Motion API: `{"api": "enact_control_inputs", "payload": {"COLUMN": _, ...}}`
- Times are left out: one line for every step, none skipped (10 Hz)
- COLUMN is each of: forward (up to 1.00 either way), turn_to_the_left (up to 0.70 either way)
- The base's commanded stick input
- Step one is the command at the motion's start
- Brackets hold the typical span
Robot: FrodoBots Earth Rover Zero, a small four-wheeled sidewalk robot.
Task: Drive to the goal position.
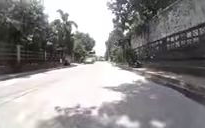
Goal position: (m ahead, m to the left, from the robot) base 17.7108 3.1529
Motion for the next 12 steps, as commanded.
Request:
{"api": "enact_control_inputs", "payload": {"forward": 1.0, "turn_to_the_left": 0.0}}
{"api": "enact_control_inputs", "payload": {"forward": 1.0, "turn_to_the_left": 0.0}}
{"api": "enact_control_inputs", "payload": {"forward": 1.0, "turn_to_the_left": 0.0}}
{"api": "enact_control_inputs", "payload": {"forward": 1.0, "turn_to_the_left": 0.0}}
{"api": "enact_control_inputs", "payload": {"forward": 1.0, "turn_to_the_left": 0.0}}
{"api": "enact_control_inputs", "payload": {"forward": 1.0, "turn_to_the_left": 0.0}}
{"api": "enact_control_inputs", "payload": {"forward": 1.0, "turn_to_the_left": 0.0}}
{"api": "enact_control_inputs", "payload": {"forward": 1.0, "turn_to_the_left": 0.0}}
{"api": "enact_control_inputs", "payload": {"forward": 1.0, "turn_to_the_left": 0.0}}
{"api": "enact_control_inputs", "payload": {"forward": 1.0, "turn_to_the_left": 0.0}}
{"api": "enact_control_inputs", "payload": {"forward": 1.0, "turn_to_the_left": 0.0}}
{"api": "enact_control_inputs", "payload": {"forward": 1.0, "turn_to_the_left": 0.0}}
